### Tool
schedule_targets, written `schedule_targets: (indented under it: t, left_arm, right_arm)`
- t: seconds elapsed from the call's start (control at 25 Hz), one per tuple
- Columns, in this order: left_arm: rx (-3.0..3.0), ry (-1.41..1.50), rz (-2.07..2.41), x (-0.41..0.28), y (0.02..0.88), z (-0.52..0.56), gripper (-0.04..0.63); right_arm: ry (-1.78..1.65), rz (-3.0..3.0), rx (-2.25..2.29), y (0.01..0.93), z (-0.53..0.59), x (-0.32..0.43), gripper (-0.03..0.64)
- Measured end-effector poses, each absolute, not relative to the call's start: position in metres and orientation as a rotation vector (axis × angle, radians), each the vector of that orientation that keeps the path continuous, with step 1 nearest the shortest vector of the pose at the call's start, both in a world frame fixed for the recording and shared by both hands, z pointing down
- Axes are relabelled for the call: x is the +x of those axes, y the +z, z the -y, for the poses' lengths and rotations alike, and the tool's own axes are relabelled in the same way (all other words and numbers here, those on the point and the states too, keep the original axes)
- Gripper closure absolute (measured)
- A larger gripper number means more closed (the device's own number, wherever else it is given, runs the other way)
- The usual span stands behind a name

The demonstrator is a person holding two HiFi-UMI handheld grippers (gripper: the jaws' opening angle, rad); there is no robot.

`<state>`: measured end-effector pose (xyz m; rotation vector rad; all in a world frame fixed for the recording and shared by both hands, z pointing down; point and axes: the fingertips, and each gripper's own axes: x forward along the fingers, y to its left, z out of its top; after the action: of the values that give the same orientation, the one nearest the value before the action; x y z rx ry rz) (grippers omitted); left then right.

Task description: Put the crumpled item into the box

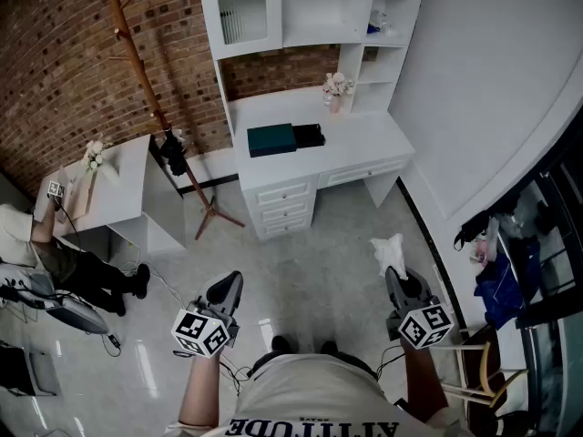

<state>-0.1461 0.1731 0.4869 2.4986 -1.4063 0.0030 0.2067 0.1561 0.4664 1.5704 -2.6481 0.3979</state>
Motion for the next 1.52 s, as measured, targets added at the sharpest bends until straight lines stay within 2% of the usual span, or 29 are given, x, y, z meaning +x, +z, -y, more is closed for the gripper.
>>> schedule_targets:
  t: [1.52]
  left_arm:
    - [2.492,0.077,1.312,-0.189,0.517,-0.127,0.569]
  right_arm:
    - [0.502,2.623,1.631,0.478,-0.128,0.162,0.549]
